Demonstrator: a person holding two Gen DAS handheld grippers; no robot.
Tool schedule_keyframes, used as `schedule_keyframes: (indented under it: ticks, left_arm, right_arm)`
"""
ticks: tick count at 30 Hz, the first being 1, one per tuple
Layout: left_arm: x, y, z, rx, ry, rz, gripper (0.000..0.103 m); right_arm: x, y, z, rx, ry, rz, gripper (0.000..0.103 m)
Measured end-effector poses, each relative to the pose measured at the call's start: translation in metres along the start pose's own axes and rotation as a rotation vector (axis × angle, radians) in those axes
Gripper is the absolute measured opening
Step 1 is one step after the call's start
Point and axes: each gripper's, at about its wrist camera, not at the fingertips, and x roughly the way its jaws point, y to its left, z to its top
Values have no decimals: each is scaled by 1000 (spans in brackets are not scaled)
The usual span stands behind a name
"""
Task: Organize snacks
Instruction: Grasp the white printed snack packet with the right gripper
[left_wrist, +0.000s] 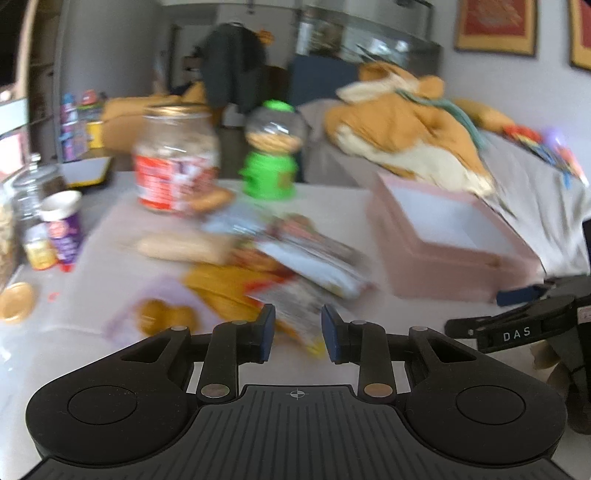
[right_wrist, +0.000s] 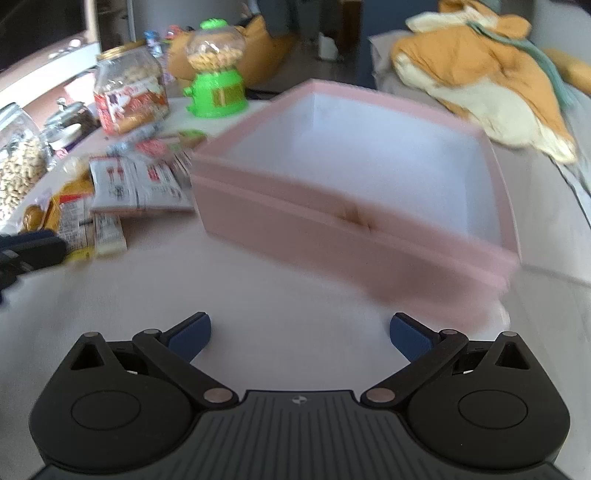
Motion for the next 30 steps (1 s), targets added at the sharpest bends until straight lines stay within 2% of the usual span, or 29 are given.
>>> schedule_keyframes:
  ticks: [3, 7, 11, 13, 16, 18, 20, 22, 25, 27, 30]
  left_arm:
    - [-5, 19, 6, -40, -3, -8, 33]
    - [7, 27, 9, -77, 60, -75, 33]
    - [23, 17, 7, -49, 94, -79, 33]
    - [32, 10, 5, -26, 112, -83, 33]
    - [42, 5, 0, 27, 132, -74, 34]
    - [42, 6, -2, 46, 131, -79, 34]
    - [40, 11, -2, 42, 133, -84, 34]
    - [37, 16, -1, 30, 130, -65, 34]
    - [38, 22, 2, 14, 128, -65, 34]
    - [39, 23, 3, -9, 124, -93, 34]
    - [42, 21, 7, -54, 122, -131, 34]
  right_arm:
    - [12, -5, 18, 22, -9, 35, 103]
    - [31, -2, 40, 45, -15, 83, 103]
    - [53, 10, 64, 50, 11, 103, 103]
    - [52, 17, 72, 53, -5, 148, 103]
    - [42, 31, 86, 69, -40, 251, 103]
    - [43, 46, 97, 71, -31, 315, 103]
    - [55, 67, 107, 38, -4, 342, 103]
    - [66, 86, 112, -7, 19, 321, 102]
    - [76, 97, 110, -41, 55, 313, 90]
    - [68, 91, 104, -50, 50, 306, 77]
    - [57, 69, 91, -19, 83, 293, 76]
